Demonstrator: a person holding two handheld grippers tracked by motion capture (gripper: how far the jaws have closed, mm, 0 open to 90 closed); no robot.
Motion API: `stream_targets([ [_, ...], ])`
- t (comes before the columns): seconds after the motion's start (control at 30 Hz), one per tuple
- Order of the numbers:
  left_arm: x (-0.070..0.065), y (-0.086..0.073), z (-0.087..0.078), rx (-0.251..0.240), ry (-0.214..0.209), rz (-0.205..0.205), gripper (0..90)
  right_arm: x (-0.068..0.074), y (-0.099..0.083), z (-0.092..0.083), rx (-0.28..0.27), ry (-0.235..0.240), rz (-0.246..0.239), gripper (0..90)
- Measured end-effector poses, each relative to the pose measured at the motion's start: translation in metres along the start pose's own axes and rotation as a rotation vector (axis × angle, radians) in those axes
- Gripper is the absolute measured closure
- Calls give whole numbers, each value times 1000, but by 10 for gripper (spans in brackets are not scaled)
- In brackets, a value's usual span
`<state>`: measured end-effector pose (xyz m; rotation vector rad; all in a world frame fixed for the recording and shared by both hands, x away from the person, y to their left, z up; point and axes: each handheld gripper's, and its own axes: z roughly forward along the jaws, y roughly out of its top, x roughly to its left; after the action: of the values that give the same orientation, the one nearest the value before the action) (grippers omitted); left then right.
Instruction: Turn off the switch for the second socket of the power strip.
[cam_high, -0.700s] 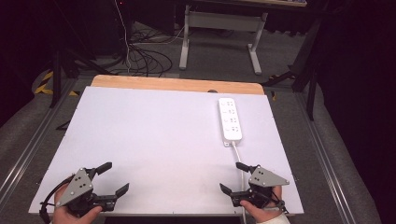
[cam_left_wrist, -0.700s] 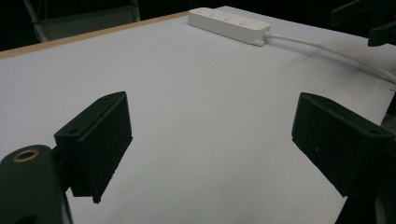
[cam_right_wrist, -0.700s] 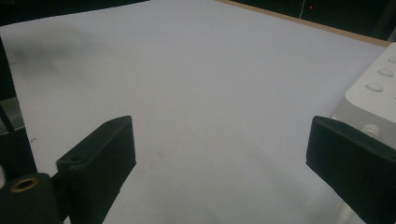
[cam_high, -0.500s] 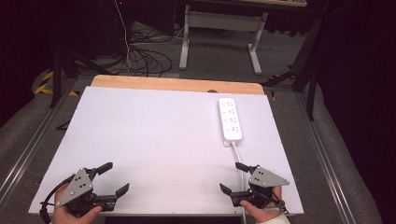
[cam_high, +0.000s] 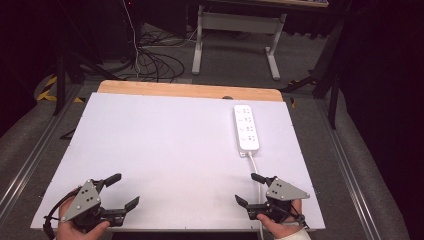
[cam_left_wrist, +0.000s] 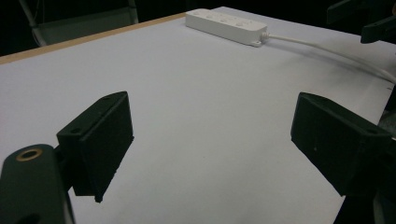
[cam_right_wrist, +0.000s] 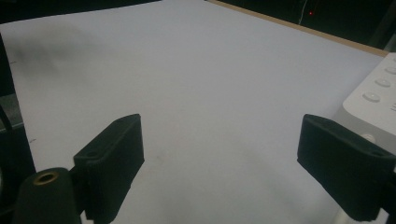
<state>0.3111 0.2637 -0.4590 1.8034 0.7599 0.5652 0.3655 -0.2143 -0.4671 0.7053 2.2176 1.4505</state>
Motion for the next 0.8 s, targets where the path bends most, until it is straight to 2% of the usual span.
stream_targets([
  [0.03, 0, 0, 0, 2, 2, 0, 138, 0, 2, -1, -10, 11, -14, 267],
  [0.2, 0, -2, 0, 21, 19, 5, 146, -6, 15, -3, 13, 14, -3, 387],
  [0.3, 0, -2, -1, 17, 23, 8, 147, -12, 24, -4, 25, 4, -6, 394],
  [0.4, -1, -3, -2, 8, 22, -6, 146, -17, 34, -3, 45, -5, -8, 394],
  [0.53, 0, -4, -2, 21, 30, 2, 146, -21, 43, -1, 50, -7, -8, 403],
  [0.6, 0, -4, -3, 23, 37, -8, 147, -25, 52, 1, 44, -3, 3, 414],
  [0.73, 0, -5, -3, 14, 25, -20, 153, -30, 61, 6, 61, 1, 6, 415],
  [0.8, 1, -5, -3, 15, 20, -12, 156, -33, 66, 8, 76, 10, 6, 416],
])
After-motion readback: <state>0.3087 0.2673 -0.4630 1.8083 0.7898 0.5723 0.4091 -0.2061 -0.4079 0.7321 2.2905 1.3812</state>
